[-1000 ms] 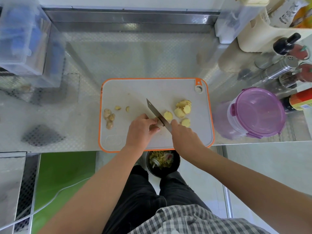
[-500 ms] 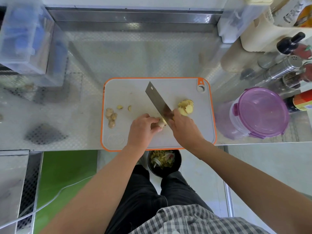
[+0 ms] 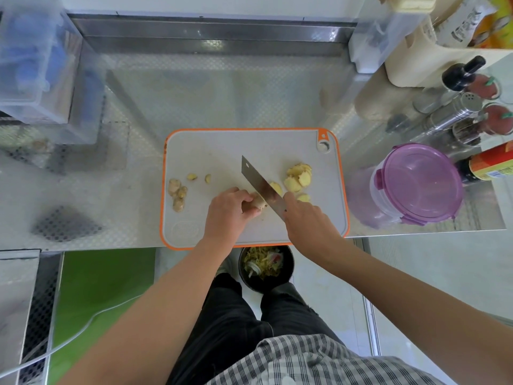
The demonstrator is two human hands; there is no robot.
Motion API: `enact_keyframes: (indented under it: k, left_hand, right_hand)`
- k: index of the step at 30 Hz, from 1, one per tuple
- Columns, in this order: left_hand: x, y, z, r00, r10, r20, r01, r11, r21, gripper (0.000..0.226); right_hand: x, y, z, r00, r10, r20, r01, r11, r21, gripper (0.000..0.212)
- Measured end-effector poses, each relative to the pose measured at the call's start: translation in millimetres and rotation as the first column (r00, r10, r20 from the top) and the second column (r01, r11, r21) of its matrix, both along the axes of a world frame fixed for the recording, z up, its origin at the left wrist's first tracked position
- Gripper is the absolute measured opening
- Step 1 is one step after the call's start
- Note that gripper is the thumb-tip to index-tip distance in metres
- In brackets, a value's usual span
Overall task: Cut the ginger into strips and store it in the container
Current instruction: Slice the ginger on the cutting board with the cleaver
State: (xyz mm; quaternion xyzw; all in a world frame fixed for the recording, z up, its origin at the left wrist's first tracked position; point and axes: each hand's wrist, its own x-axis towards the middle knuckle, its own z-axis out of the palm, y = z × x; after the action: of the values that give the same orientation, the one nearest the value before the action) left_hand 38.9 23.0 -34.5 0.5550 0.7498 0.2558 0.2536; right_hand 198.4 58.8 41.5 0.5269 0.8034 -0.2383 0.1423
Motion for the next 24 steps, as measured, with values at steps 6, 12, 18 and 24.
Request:
enact_keyframes:
  k: [6, 12, 18, 24]
  left_hand:
    - [-1, 0, -2, 1.0, 0.001, -0.009, -0.001, 1.0, 0.013, 0.031]
    - [-1, 0, -2, 1.0, 0.004, -0.008, -0.003, 1.0, 0.013, 0.031]
    - [1, 0, -2, 0.999, -0.012, -0.037, 0.012, 1.0, 0.002, 0.031]
    - [1, -2, -1, 0.999, -0.028, -0.016, 0.028, 0.999, 0.021, 0.027]
  right_hand:
    - [-3, 2, 4, 1.0, 0.007, -0.026, -0.007, 1.0, -0.006, 0.016]
    - [-4, -1, 4, 0.999, 0.036, 0.016, -0.036, 0.999, 0.019, 0.018]
    - [-18, 5, -5, 0.999, 0.024, 0.022, -0.023, 1.0, -0.015, 0.031]
    - [-28, 8, -37, 0.998, 0.054, 0.022, -0.054, 0.999, 0.006, 0.021]
